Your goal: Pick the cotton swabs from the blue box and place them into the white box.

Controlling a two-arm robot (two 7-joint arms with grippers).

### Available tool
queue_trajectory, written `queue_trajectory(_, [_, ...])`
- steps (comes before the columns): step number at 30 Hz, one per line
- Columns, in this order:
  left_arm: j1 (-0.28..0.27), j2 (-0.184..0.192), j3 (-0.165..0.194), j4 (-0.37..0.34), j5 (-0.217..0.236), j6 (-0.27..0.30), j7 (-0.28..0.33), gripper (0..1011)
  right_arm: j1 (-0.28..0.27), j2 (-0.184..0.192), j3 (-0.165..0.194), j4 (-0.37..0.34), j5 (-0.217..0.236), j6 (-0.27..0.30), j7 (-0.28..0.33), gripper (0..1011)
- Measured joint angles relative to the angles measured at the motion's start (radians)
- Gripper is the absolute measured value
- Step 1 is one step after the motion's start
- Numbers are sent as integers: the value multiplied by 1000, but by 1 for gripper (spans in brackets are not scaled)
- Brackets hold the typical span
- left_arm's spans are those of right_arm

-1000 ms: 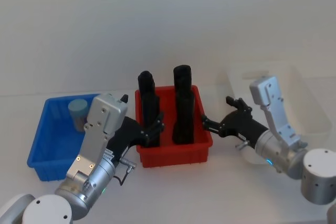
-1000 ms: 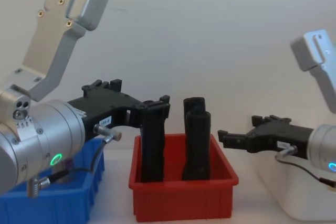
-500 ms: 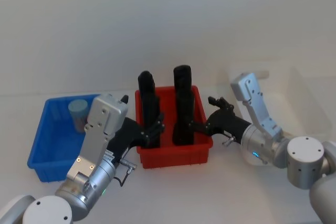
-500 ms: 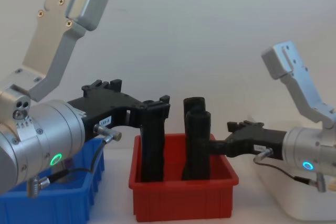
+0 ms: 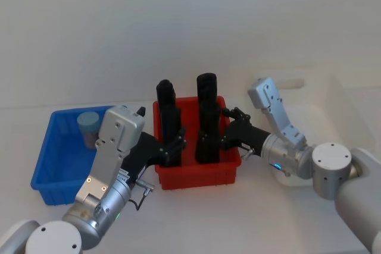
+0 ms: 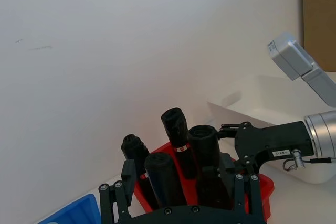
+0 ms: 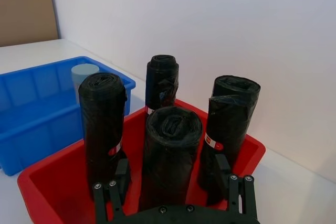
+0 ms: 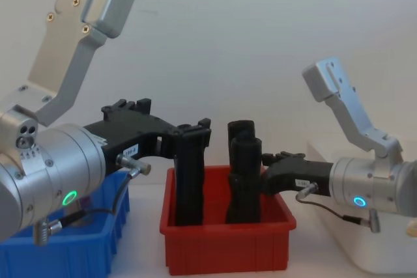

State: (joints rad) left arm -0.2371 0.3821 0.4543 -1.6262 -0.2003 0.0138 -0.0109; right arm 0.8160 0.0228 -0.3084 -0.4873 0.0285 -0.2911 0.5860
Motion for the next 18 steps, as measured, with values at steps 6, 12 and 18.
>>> queue_trajectory(6, [0,0,0,0,0,0,0,1004,67,-24,-1,127,3,-53,16,981])
queue_trajectory(12, [0,0,0,0,0,0,0,1004,122,-42,4,231,11,-99,37,809])
queue_trajectory(18, [0,0,0,0,0,0,0,1004,155,-54,12,296,20,-131,56,619])
